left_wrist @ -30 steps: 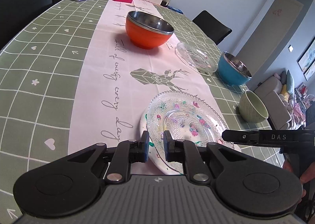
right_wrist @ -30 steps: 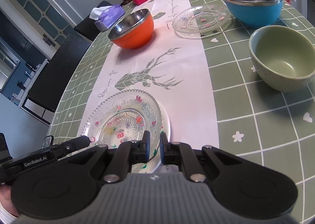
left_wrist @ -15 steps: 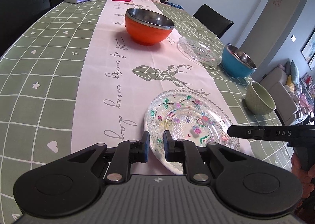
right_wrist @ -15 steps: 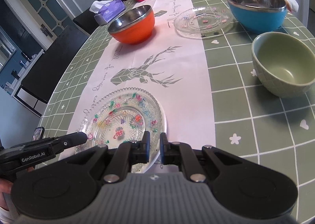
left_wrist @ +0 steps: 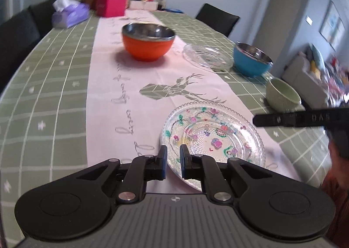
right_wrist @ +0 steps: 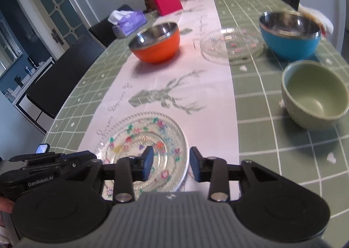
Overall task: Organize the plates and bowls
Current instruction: 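Lower the glass plate onto the white Fruity plate and open left tool, then move the left tool to the small glass plate beside the blue bowl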
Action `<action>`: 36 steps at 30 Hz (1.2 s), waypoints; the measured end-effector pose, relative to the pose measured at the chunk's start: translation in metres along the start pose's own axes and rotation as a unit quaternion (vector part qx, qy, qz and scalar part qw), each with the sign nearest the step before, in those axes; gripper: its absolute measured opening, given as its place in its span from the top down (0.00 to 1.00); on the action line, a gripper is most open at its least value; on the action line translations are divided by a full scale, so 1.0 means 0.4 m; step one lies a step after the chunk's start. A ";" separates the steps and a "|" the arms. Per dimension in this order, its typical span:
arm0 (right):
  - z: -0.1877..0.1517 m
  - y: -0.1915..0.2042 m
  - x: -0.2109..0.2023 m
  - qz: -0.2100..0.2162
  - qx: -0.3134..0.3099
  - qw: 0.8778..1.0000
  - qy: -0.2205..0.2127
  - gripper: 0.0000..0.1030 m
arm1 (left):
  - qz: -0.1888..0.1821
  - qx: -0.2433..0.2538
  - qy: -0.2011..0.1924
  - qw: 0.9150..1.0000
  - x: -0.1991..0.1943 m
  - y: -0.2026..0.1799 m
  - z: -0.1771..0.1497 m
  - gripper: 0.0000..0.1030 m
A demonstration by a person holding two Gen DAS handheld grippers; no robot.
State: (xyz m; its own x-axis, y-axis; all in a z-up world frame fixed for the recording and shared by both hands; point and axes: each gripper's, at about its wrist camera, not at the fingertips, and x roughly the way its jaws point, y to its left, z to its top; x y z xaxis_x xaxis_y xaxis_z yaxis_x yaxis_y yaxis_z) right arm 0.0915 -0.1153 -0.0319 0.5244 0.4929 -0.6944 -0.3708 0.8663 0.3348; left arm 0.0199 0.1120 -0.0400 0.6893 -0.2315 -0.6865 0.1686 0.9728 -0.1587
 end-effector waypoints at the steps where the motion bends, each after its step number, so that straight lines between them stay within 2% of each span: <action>1: 0.001 0.003 -0.004 0.000 -0.005 1.000 -0.007 0.64 | -0.001 0.022 -0.003 1.000 -0.005 0.000 0.004 0.87; 3: 0.005 0.002 -0.012 0.003 -0.004 1.000 -0.017 0.64 | -0.001 0.068 -0.009 0.998 -0.016 0.003 0.008 0.87; 6: 0.008 -0.003 -0.018 0.006 0.001 1.000 -0.028 0.64 | 0.010 0.147 -0.020 0.989 -0.039 0.027 0.008 0.87; 8: 0.009 -0.004 -0.020 0.003 0.001 0.999 -0.033 0.64 | 0.017 0.177 -0.022 0.984 -0.054 0.066 0.005 0.86; 11: 0.011 -0.004 -0.020 0.000 0.002 0.999 -0.037 0.64 | 0.054 0.209 -0.027 0.976 -0.069 0.141 -0.009 0.86; 16: 0.012 -0.003 -0.020 -0.006 0.002 0.999 -0.046 0.64 | 0.114 0.196 -0.005 0.974 -0.068 0.285 -0.042 0.86; 18: 0.013 -0.003 -0.022 -0.008 0.003 0.999 -0.050 0.64 | 0.138 0.201 -0.005 0.970 -0.061 0.317 -0.064 0.86; 25: 0.019 -0.002 -0.027 -0.017 0.003 0.997 -0.070 0.64 | 0.185 0.193 -0.028 0.963 -0.065 0.370 -0.091 0.86; 27: 0.024 -0.005 -0.023 -0.021 0.004 0.997 -0.067 0.64 | 0.186 0.185 -0.039 0.964 -0.076 0.376 -0.078 0.84; 30: 0.033 -0.009 -0.012 -0.026 0.004 0.998 -0.059 0.64 | 0.193 0.190 -0.058 0.961 -0.083 0.369 -0.051 0.82; 33: 0.048 -0.009 -0.003 -0.035 -0.002 0.998 -0.051 0.64 | 0.176 0.177 -0.071 0.966 -0.082 0.362 -0.008 0.78; 36: 0.074 -0.014 0.011 -0.051 -0.008 0.998 -0.040 0.62 | 0.163 0.185 -0.084 0.965 -0.071 0.331 0.038 0.73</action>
State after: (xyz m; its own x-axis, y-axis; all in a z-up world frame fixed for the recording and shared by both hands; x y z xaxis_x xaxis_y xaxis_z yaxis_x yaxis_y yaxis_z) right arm 0.1186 -0.1158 -0.0180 0.6191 0.4080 -0.6710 -0.3240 0.9110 0.2550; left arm 0.0335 0.2472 -0.0307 0.8476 0.0595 -0.5273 0.1415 0.9323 0.3327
